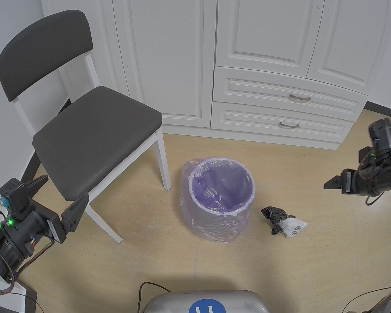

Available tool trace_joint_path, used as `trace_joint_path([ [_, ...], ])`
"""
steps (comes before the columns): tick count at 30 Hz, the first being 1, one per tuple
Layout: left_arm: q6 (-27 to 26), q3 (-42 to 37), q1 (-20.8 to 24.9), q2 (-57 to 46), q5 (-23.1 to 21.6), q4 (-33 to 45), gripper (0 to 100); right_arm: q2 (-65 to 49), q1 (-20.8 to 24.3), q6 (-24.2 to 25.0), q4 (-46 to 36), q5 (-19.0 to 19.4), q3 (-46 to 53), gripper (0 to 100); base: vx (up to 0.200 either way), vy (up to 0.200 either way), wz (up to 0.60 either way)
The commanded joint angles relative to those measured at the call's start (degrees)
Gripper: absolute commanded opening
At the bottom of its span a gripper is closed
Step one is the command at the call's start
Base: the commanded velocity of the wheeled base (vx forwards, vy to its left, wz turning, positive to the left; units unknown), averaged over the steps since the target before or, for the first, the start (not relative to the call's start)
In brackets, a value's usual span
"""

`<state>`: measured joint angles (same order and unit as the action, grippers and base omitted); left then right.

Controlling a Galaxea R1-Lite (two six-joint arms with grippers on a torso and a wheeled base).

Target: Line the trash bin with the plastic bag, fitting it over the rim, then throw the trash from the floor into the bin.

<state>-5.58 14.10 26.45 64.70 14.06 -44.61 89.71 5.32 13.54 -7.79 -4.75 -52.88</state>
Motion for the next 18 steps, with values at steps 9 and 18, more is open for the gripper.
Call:
trace_joint_path([
  [9, 2.33, 7.25, 0.09, -11.7, -0.43, 11.65, 100, 28.68, 1.28, 4.83, 11.74, -3.42, -1.96, 100, 0.0, 0.0, 0.0],
  [18, 2.33, 7.25, 0.09, -11.87, -0.52, 11.56, 100, 28.06, 1.36, 1.22, 19.83, -7.02, 3.49, 100, 0.0, 0.0, 0.0],
])
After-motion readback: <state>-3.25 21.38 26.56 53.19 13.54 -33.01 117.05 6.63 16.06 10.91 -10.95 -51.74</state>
